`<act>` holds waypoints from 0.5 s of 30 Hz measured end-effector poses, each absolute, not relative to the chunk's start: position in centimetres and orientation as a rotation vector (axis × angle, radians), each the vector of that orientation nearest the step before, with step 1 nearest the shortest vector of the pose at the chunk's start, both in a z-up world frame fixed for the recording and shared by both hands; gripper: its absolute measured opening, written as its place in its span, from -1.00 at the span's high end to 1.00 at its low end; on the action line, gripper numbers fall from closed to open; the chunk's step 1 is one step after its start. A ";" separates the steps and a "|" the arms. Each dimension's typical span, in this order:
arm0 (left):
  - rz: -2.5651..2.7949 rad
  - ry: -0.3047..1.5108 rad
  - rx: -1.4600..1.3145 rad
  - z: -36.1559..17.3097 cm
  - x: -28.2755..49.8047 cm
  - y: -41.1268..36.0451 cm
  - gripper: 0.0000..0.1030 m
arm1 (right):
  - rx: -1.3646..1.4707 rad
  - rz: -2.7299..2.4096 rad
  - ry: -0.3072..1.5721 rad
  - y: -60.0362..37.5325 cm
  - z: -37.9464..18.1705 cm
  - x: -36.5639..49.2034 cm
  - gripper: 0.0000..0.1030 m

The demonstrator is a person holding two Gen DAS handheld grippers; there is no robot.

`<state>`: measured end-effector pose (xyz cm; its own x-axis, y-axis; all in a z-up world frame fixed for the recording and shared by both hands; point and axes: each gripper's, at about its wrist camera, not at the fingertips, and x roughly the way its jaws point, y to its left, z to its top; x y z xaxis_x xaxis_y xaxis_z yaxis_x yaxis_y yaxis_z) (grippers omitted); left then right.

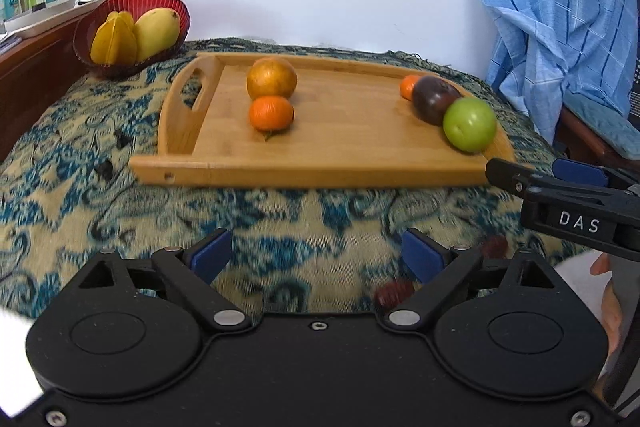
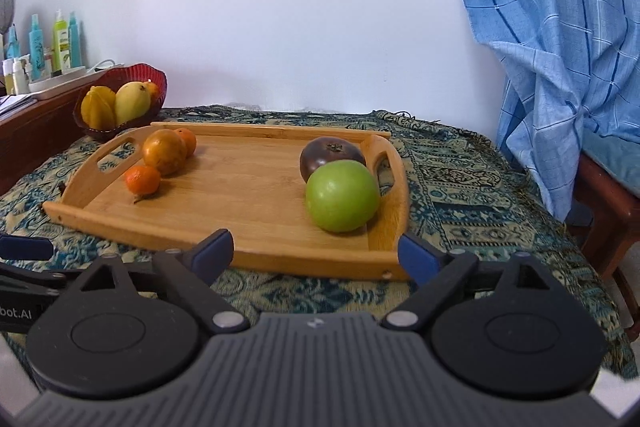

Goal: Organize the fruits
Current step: 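Withdraw both tools from the tray toward the red dates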

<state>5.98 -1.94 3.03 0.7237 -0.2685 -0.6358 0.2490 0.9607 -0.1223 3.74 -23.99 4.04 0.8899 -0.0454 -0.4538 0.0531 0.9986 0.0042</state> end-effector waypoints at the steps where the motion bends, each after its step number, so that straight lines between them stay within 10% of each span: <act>1: -0.283 0.705 -0.030 2.9 5.4 -1.8 -0.79 | 0.034 -0.058 0.451 -24.0 3.9 3.0 -0.88; 11: -0.250 0.675 -0.006 2.3 0.8 -1.6 -0.79 | -0.031 -0.052 0.441 -22.1 1.1 -0.8 -0.99; 15: -0.252 0.667 -0.020 2.5 -0.1 -1.8 -0.45 | -0.039 -0.050 0.458 -22.0 0.4 -0.9 -0.93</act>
